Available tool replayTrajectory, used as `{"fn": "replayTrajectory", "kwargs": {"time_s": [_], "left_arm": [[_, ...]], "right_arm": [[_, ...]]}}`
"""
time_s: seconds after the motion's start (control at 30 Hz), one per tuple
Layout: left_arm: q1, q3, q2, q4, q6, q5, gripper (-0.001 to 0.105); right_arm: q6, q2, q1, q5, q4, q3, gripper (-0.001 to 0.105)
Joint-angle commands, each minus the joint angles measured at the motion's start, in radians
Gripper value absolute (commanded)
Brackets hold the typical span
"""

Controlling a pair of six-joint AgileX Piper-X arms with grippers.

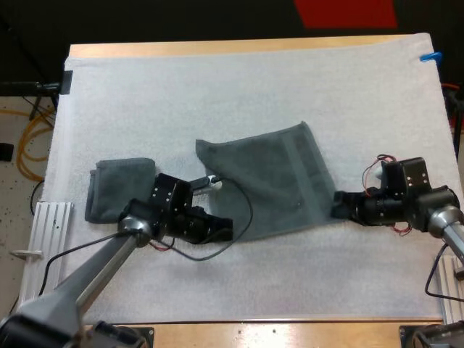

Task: Pick towel from pile fold and stack

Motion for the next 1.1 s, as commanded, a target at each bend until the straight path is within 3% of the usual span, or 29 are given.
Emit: {"fn": "replayTrajectory", "kwargs": {"time_s": [0.0, 0.13, 0.3, 0.5, 0.63, 0.83, 1.07], "left_arm": [[-0.001, -0.001, -0.049, 0.057, 0.031, -0.014, 0.000], [-0.001, -0.001, -0.121, 0.143, 0.054, -0.014, 0.000], [-0.001, 0.001, -0.189, 0.301, 0.144, -0.020, 0.000], [-0.004, 0.001, -0.247, 0.411, 0.207, -0.054, 0.000], [0.004, 0.001, -0.249, 0.329, 0.204, -0.070, 0.000], [0.088, 0.001, -0.223, 0.109, 0.119, -0.085, 0.000], [0.201, 0.001, -0.064, -0.066, 0.071, 0.047, 0.000]], "right_arm": [[-0.003, -0.031, 0.032, -0.006, 0.046, -0.002, 0.000], [0.011, -0.074, 0.103, 0.023, 0.104, -0.002, 0.000], [0.049, -0.154, 0.189, 0.127, 0.198, -0.002, 0.000], [0.076, -0.236, 0.256, 0.137, 0.268, -0.002, 0.000], [0.137, -0.239, 0.264, 0.166, 0.197, -0.002, 0.000], [0.270, -0.162, 0.264, 0.192, -0.045, -0.002, 0.000], [0.424, 0.003, 0.264, 0.204, -0.278, -0.002, 0.000]]}}
